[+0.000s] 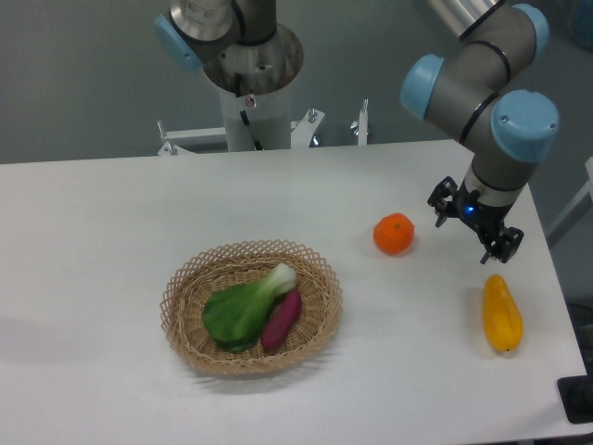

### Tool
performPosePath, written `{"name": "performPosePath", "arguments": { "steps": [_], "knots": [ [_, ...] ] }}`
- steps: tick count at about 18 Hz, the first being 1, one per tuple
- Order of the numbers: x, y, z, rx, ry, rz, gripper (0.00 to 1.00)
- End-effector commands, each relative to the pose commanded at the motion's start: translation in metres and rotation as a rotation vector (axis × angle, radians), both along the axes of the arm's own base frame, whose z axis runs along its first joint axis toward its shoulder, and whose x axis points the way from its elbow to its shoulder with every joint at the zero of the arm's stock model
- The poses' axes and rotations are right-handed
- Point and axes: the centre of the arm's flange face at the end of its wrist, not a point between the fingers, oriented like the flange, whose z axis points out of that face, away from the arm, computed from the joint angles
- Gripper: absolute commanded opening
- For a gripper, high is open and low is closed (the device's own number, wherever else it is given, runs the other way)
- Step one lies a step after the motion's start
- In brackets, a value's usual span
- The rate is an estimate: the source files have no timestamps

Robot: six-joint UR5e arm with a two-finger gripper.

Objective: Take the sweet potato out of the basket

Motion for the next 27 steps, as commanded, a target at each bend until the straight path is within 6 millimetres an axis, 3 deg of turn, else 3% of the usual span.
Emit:
{"name": "performPosePath", "arguments": {
  "steps": [11,15,22,27],
  "knots": [
    [0.009,0.009,0.002,0.007,-0.008,0.029,1.00],
    [0.031,0.038,0.001,0.006,-0.016,0.087,1.00],
    [0.091,0.106,-0.002,0.015,-0.027,0.172,1.00],
    [0.123,0.138,-0.011,0.022,-0.057,0.302,1.00]
  ]
}}
